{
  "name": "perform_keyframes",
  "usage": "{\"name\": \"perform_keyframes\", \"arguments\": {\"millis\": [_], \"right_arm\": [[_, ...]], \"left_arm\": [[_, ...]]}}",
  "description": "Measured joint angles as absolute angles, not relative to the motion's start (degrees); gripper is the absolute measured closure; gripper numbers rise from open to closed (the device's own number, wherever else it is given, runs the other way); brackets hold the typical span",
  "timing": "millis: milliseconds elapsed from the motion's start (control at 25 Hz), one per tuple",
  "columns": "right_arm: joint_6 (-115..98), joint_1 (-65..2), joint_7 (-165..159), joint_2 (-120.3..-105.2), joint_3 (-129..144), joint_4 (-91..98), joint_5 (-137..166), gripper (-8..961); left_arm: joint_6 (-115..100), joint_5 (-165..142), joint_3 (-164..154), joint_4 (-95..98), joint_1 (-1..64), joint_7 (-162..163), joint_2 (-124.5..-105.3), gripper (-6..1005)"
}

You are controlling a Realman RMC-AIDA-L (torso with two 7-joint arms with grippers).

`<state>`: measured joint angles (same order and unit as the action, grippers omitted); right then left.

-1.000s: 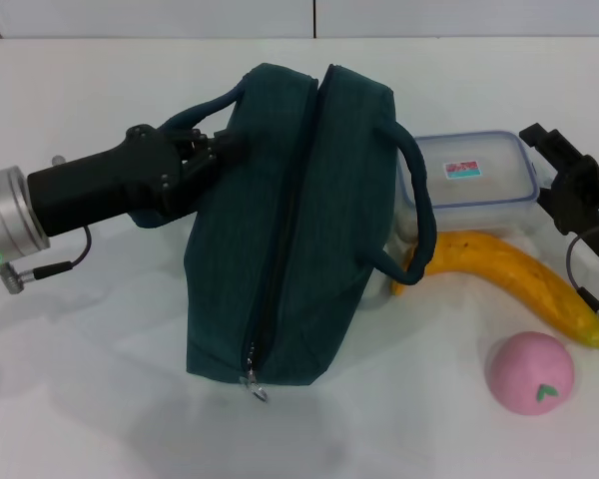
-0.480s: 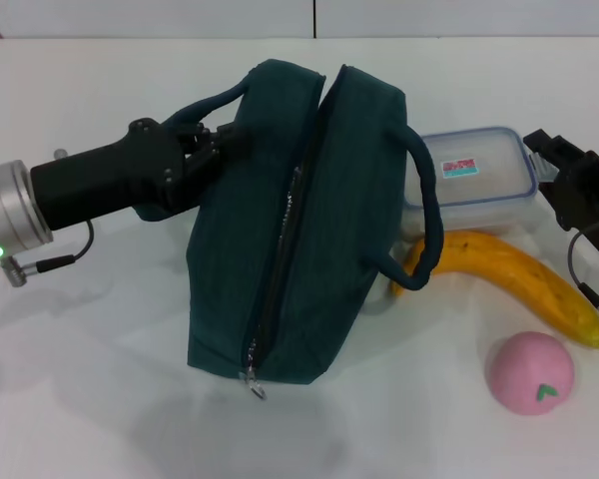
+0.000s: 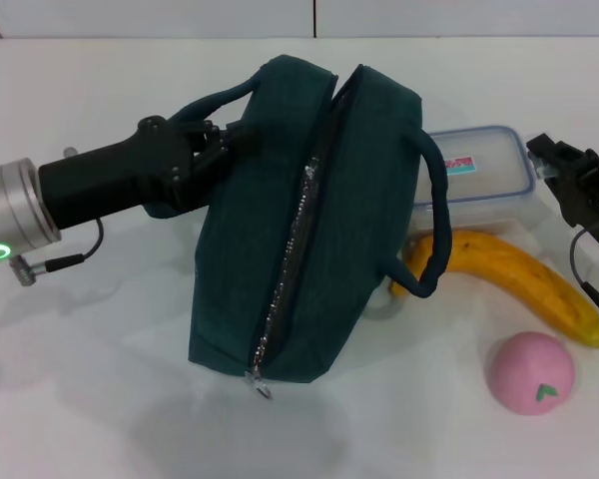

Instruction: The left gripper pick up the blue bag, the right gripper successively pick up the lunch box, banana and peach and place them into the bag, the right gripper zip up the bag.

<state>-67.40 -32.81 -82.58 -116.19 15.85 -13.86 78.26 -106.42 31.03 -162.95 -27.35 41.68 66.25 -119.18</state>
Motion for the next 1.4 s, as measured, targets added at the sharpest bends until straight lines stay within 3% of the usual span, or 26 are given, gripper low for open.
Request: {"name": "perform_keyframes", "arguments": {"millis": [200,760,1000,1400], "right_arm": [[-67.6,-32.1,-81.6,-116.19,16.2,-12.1,80.1,860],[-86.1,-30.7,-63.7,-116.15,16.9,-6.0,81.5,857],[-93.6,-33.4,-63.6,-116.02,16.5,-3.4,81.0,855],[-106.4,-43.4,-70.7,-115.78,17.8,-1.2,81.4,853]], "left_arm": [[-106.6,31.1,-162.9,-27.2,41.8,66.8,-119.17,968],[-111.0,32.9,-163.0,-27.1,41.2,64.4,-119.27,968],[-109.8,32.6,-163.0,-25.9,41.4,64.1,-119.45,968],[-105.6,32.7,-163.0,-24.5,41.6,64.1,-119.44,967]]}}
